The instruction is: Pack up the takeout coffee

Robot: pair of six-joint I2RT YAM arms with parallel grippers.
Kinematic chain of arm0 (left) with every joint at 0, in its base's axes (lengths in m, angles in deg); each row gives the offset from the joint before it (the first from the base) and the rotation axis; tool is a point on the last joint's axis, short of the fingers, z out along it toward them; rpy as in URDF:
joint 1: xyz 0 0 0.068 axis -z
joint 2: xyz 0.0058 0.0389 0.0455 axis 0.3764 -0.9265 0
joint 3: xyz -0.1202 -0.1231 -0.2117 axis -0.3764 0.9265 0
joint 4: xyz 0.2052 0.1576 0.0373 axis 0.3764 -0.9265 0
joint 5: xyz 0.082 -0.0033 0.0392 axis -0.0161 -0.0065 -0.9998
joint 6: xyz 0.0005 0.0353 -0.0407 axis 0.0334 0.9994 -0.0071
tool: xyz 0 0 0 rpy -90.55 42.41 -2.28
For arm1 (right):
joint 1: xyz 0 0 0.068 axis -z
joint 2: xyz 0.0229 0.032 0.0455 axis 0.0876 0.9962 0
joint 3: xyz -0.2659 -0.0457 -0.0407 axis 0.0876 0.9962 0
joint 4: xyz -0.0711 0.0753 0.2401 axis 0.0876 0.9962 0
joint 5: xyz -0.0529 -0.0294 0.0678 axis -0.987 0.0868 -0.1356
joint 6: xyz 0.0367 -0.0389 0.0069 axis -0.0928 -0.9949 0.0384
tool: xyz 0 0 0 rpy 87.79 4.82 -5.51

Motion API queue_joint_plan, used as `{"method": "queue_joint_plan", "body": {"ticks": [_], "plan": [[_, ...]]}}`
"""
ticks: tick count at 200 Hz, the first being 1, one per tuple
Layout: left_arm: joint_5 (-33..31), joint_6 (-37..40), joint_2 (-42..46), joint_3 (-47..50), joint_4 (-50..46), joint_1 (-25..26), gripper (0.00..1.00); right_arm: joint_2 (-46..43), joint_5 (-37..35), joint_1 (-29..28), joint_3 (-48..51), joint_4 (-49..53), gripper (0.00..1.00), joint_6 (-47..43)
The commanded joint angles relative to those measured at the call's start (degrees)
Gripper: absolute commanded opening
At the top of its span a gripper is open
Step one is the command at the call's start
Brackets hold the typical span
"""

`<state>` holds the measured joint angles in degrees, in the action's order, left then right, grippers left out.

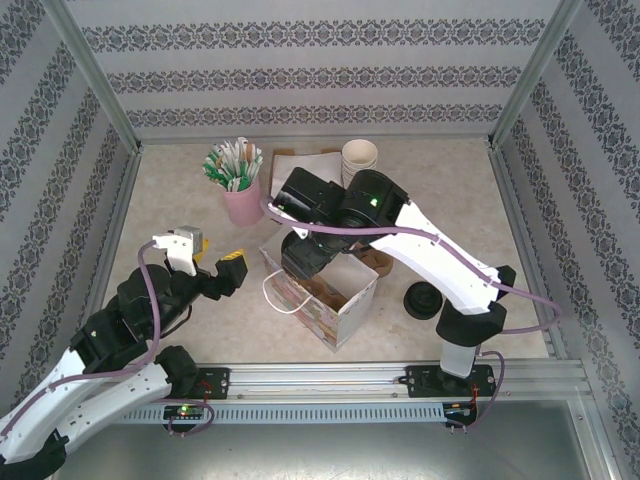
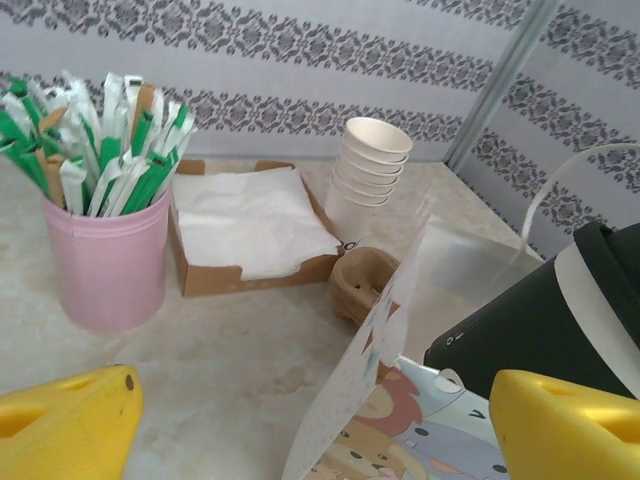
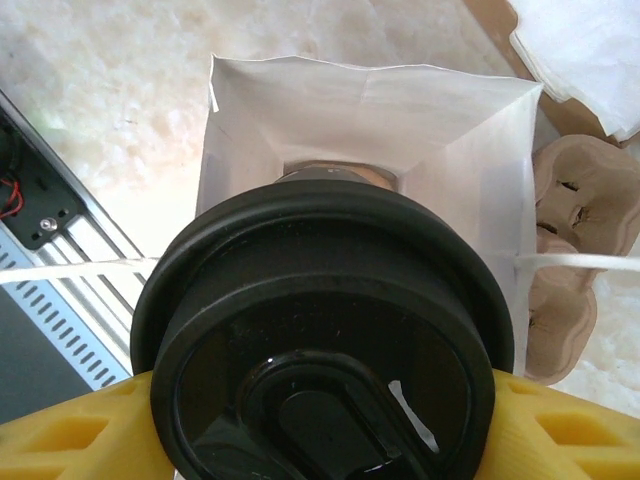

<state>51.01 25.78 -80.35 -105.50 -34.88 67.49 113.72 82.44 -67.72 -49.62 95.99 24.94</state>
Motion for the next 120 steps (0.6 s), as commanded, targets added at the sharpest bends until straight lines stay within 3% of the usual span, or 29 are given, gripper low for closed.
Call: {"method": "queue_joint_plan", "body": {"ticks": [1,67,120], "plan": [[-2.1,-3.9,0.4,0.2,-1.4,0.4,0.89,1.4,-1.3,1.2,0.4,2.8,0.67,-1.7],[0.0,-5.3,-2.3,-0.5,-2.0,-0.5,0.87,6.4,-1.0,2.3,3.4,1.6,0.66,-2.6],[4.5,-6.0,-5.8,-1.0,-1.2,-3.2,0.87,4.2,-0.5,3.6,10.0,-2.4,0.64,-1.7]]}}
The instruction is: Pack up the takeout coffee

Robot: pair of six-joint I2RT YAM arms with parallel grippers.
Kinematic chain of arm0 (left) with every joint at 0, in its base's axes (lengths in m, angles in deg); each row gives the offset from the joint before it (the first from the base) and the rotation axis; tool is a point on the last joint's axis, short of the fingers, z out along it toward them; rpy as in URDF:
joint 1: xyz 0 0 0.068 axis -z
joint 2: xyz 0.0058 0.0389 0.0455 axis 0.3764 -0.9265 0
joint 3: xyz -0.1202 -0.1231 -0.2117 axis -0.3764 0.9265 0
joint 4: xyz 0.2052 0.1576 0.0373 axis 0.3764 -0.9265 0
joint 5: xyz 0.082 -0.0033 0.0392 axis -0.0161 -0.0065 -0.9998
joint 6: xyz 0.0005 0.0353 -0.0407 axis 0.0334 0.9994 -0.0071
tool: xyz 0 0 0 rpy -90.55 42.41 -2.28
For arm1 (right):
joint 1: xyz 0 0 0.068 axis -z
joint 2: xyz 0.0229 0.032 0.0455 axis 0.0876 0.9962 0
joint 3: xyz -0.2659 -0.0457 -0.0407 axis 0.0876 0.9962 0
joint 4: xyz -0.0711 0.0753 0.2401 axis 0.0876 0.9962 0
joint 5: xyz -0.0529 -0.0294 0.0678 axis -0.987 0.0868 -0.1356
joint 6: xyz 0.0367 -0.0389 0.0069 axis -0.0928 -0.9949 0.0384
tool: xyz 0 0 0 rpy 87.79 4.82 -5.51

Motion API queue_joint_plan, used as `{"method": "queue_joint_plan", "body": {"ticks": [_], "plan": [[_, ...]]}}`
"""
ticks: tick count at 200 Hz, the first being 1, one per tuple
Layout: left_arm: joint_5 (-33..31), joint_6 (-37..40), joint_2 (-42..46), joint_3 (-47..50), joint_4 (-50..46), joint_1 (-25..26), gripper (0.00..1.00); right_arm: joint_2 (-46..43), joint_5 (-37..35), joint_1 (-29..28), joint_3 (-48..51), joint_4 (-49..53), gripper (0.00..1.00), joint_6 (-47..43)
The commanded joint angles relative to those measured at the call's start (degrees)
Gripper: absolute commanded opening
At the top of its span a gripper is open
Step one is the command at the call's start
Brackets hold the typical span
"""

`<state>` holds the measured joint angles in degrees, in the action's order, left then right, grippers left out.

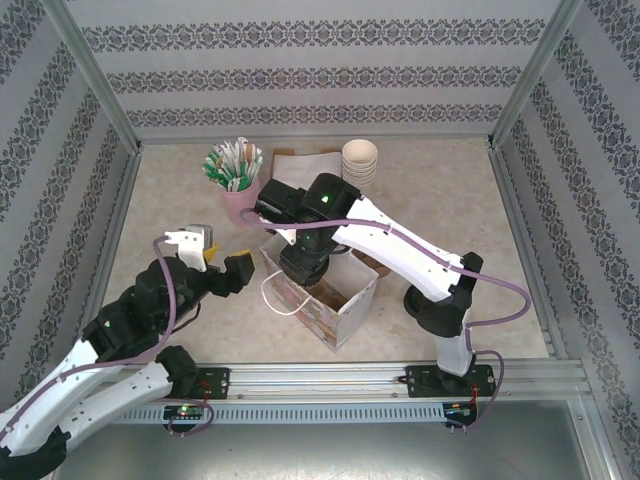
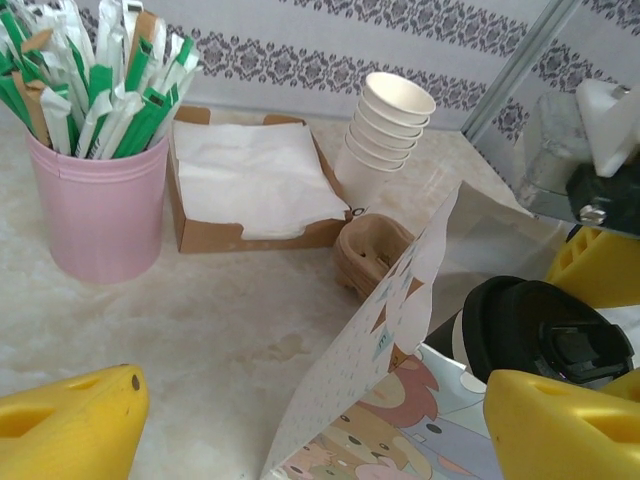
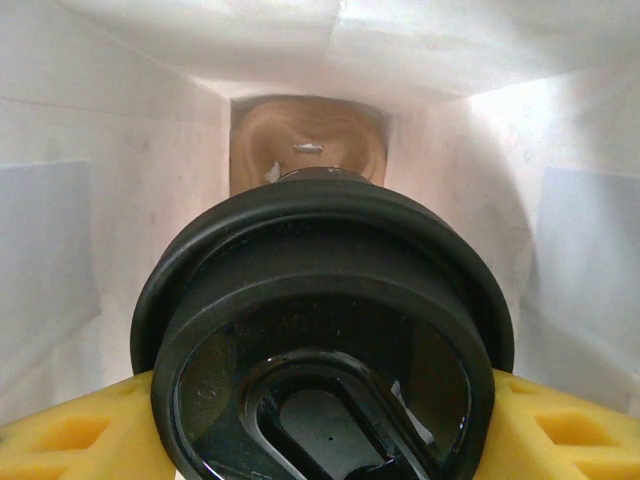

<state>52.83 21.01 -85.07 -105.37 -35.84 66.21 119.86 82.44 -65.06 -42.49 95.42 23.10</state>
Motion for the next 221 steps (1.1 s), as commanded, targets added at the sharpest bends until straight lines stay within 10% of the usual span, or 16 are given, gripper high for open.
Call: {"method": "queue_joint_plan", "body": {"ticks": [1,221], "plan": [[2.9,-1.2,-1.1,-1.2,-0.2,-2.0,0.87,-2.0,-0.4,1.0,3.0,-1.9,0.64,0.2],[26.6,-2.3,-16.4,-7.4,7.9,-15.7,0.78,-12.5,1.0,1.0,23.5,-16.3,0.60,5.2]]}}
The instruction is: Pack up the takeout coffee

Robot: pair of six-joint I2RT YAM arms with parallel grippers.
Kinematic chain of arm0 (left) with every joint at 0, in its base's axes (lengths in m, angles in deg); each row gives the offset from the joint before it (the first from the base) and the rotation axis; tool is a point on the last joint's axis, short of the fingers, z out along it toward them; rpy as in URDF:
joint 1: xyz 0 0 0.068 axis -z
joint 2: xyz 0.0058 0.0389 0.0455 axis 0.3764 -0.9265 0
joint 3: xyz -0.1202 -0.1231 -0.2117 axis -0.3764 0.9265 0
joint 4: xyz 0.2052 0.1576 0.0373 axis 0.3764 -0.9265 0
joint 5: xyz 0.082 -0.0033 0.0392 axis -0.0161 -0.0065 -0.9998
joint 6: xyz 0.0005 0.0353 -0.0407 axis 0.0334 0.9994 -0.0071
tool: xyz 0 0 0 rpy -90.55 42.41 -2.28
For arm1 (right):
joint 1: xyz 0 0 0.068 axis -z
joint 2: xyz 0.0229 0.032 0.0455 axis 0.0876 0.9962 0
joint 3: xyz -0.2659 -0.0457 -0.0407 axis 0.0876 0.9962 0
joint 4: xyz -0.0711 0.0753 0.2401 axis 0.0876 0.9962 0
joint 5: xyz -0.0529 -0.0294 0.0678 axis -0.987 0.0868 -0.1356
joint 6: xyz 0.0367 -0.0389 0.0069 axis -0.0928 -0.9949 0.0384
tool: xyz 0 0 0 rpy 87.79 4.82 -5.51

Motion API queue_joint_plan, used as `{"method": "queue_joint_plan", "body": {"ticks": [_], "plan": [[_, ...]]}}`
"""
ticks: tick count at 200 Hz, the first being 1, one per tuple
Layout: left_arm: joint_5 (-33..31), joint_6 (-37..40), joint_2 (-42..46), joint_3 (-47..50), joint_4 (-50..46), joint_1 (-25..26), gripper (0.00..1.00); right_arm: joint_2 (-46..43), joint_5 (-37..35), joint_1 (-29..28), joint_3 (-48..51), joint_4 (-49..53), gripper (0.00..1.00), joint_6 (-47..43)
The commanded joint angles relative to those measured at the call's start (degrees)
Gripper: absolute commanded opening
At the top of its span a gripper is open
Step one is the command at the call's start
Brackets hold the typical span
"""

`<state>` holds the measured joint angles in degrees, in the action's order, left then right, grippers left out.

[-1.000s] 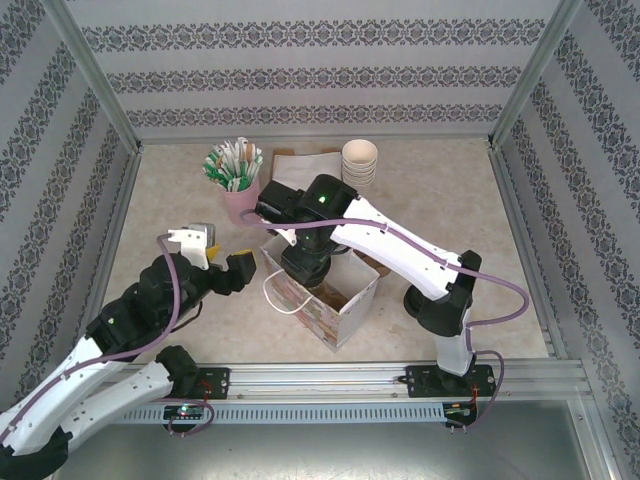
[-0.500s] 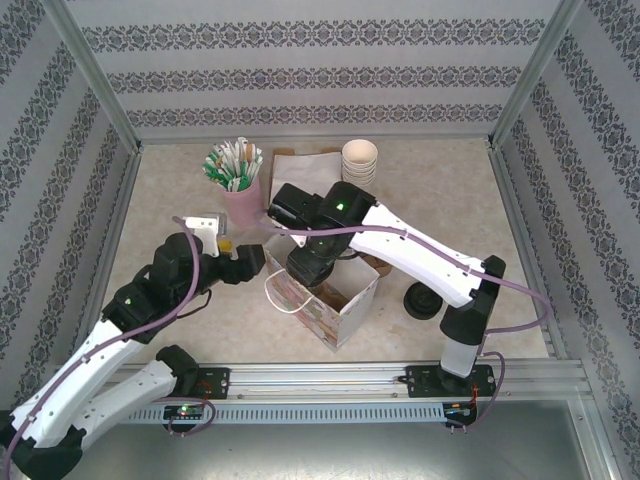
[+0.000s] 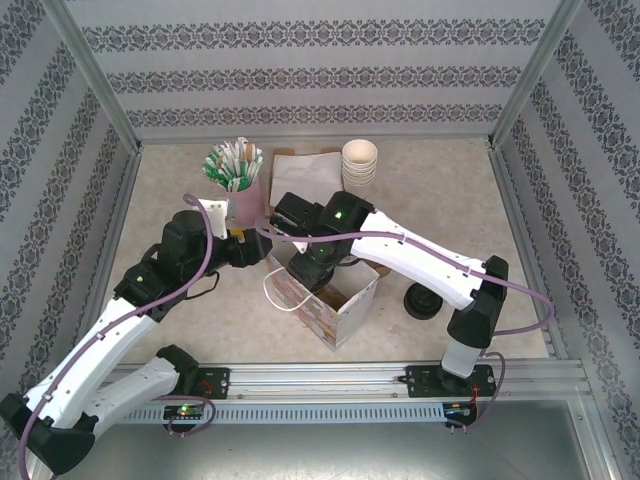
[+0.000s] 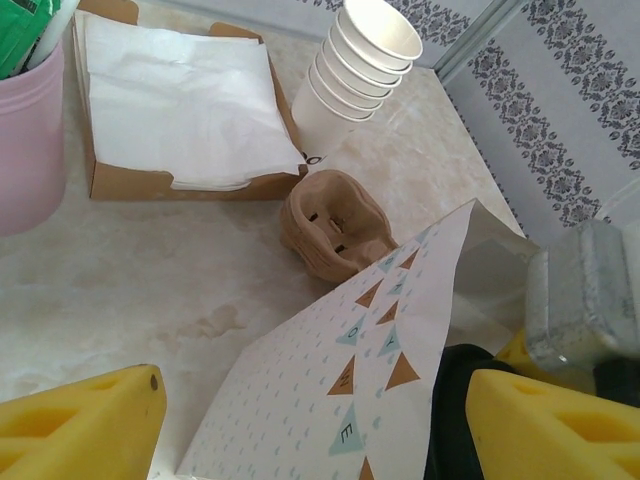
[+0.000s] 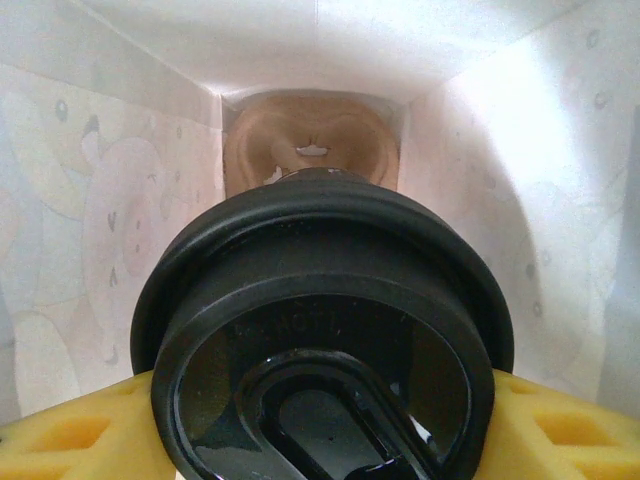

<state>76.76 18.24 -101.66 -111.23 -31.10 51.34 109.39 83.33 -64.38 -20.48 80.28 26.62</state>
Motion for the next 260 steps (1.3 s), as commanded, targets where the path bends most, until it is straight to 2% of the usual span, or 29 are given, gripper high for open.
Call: {"method": "queue_joint_plan", "body": {"ticks": [1,59,115,194,243,260], "plan": [[2.7,0.4,0.2,-1.5,3.1,-0.9,0.78,-2.0,0.1,0.3,1.5,-1.2,0.60,1.6],[1.7,0.0,0.1,-0.5,2.9,-1.4,0.75,-3.5,0.9,0.2,5.6,-5.6,0.60,1.5],[-2.1,-1.9,4.0,0.8,3.1,-3.1,0.63,-2.5,0.4,0.3,6.5,-7.3,0.60,0.9],[-2.3,-4.1,3.4,6.2,3.9,-5.3,0.52,-0.4,0.0,0.4,6.3,-8.1,0.59,0.1],[-1.6,-3.1,3.8,5.6,3.1,-6.0,0.55,0.0,0.0,-0.1,4.7,-4.8,0.59,1.3],[-1.1,-2.1,3.9,4.1,1.8,-6.0,0.60,-0.5,-0.2,-0.8,3.7,-2.8,0.59,1.9]]}}
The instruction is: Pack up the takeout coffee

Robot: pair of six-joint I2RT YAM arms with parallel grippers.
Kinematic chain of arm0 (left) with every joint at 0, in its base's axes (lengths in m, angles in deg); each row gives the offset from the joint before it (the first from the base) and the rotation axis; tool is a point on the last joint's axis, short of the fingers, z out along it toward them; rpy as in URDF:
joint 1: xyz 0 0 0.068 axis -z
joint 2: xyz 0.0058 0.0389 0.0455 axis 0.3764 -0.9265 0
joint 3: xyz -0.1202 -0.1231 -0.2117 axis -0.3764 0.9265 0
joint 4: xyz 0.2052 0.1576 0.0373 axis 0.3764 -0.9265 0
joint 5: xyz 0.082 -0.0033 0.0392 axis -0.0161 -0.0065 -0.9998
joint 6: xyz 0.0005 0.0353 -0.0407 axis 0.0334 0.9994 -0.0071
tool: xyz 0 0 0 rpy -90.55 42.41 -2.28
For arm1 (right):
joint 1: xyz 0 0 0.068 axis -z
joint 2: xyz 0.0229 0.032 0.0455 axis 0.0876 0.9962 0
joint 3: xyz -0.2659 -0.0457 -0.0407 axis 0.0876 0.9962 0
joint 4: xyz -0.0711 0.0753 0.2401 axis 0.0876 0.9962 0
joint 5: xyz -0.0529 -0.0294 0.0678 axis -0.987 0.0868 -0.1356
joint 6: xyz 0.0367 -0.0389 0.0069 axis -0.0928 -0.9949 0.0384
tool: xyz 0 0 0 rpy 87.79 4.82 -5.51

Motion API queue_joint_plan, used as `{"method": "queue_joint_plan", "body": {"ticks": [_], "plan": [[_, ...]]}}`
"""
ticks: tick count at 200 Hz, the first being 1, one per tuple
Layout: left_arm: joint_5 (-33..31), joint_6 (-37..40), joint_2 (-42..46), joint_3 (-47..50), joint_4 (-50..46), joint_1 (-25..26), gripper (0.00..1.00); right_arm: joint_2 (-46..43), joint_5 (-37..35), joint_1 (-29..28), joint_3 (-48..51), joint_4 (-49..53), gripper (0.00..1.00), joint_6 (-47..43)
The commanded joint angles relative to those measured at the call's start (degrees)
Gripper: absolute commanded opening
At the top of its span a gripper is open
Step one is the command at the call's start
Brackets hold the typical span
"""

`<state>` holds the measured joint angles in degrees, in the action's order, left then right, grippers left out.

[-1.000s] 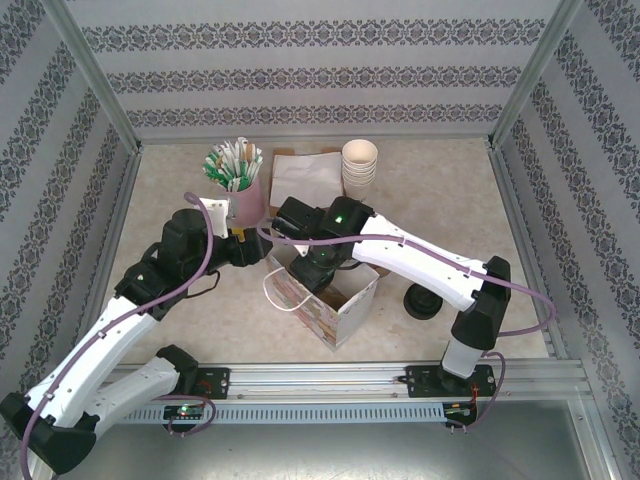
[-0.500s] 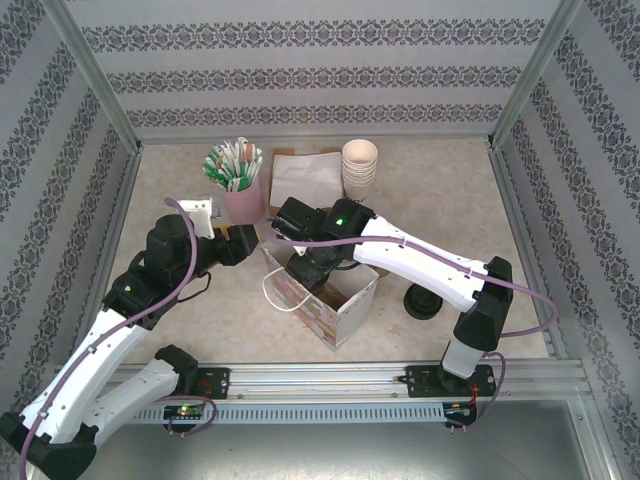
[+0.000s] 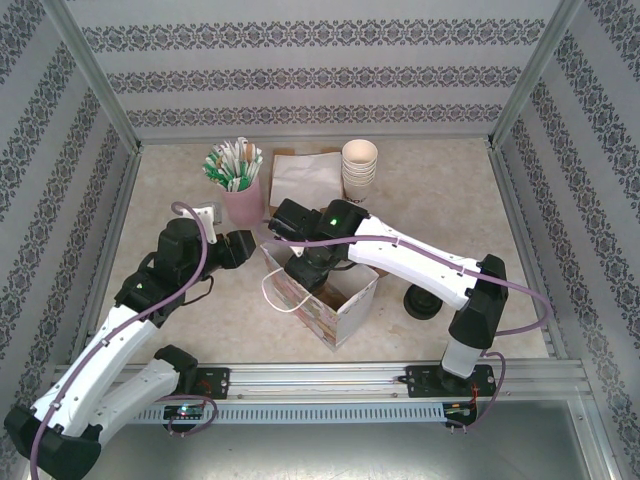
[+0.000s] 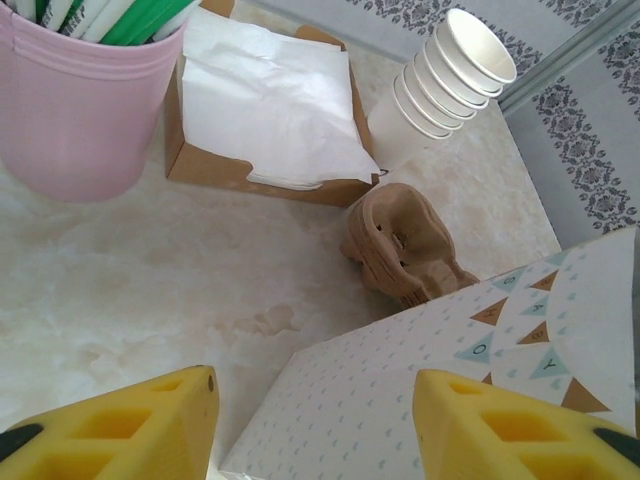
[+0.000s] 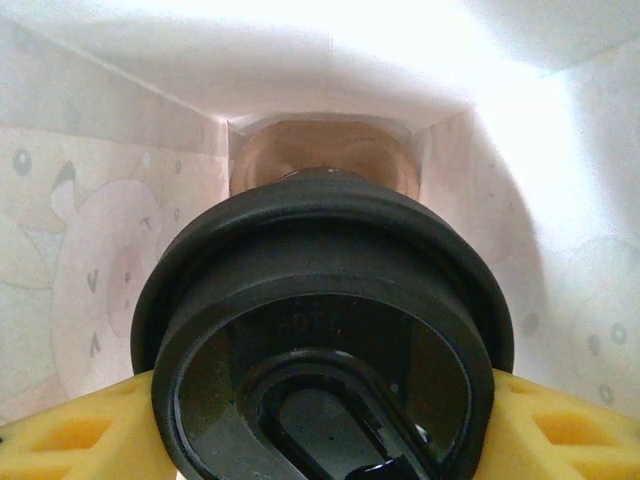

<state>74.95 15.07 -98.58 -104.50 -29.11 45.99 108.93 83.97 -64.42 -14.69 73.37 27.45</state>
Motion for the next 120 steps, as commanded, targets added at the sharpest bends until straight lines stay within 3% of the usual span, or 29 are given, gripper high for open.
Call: {"method": "queue_joint_plan", "body": {"ticks": [1,120], "plan": [[0.7,1.1,0.9,-2.8,-0.3,-0.7,0.61,-0.1,-0.9,-0.8,-2.1,4.3,0.59,1.1],[8.4,5.5,-2.0,-8.4,-4.4,-0.7,0.80,-4.2,-1.4,-2.7,-0.4,10.3,0.59,5.0]]}}
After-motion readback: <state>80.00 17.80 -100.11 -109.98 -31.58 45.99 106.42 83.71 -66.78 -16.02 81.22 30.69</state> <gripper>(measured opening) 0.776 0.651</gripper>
